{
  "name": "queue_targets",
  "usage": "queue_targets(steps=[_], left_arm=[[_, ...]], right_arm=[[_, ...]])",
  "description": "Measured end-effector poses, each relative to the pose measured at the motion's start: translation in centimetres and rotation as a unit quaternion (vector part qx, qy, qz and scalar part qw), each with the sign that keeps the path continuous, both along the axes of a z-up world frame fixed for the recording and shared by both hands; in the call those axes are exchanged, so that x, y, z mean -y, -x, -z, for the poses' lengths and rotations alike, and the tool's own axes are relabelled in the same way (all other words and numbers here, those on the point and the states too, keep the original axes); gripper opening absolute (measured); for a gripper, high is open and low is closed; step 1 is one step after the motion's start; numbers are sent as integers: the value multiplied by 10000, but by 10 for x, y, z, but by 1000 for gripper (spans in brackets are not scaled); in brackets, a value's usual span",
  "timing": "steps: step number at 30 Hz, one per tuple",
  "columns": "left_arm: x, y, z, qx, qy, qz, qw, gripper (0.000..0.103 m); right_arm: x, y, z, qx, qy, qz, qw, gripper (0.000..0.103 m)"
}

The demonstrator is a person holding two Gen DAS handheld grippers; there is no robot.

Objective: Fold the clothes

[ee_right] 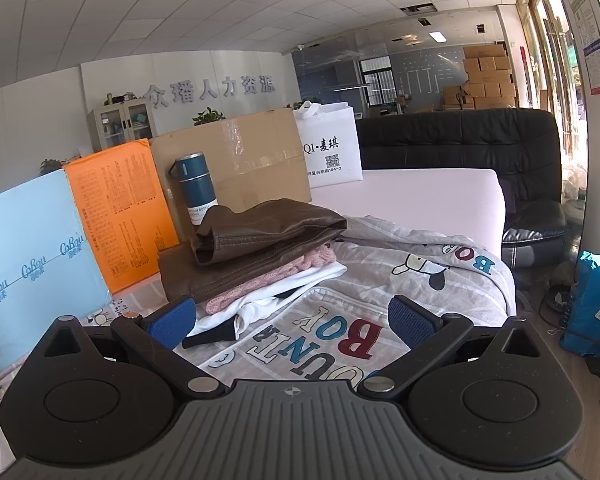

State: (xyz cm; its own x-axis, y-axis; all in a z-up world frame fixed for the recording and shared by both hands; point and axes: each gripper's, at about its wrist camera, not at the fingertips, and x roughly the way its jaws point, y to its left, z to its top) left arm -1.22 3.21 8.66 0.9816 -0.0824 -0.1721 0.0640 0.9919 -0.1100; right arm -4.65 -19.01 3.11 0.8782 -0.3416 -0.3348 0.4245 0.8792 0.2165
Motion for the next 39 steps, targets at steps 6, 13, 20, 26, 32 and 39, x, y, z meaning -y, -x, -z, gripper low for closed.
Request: queue_targets(steps=[6,13,20,26,32,39], left_arm=[[0,-1,1,-15,-5,1,10000,103],[0,-1,1,-20,-2,-1,10000,103],[0,-1,1,-26,0,-4,10000,103],[-1,-1,1,-32,1,-5,10000,103],[-1,-2,2,-47,3,-7,10000,103],[-1,-2,2,-50,1,-15,10000,103]], right_arm=[[0,-1,1,-19,-6,-8,10000,103],[-1,-1,2,-38,-10,-12,10000,103],[0,-2,4,-58,-14,-13,10000,103],[-1,-2,5,-76,-15,-22,10000,103],[-1,-3,6,-93,-20,-19,10000,103],[-1,-2,7,-100,-23,-23,9999,103]])
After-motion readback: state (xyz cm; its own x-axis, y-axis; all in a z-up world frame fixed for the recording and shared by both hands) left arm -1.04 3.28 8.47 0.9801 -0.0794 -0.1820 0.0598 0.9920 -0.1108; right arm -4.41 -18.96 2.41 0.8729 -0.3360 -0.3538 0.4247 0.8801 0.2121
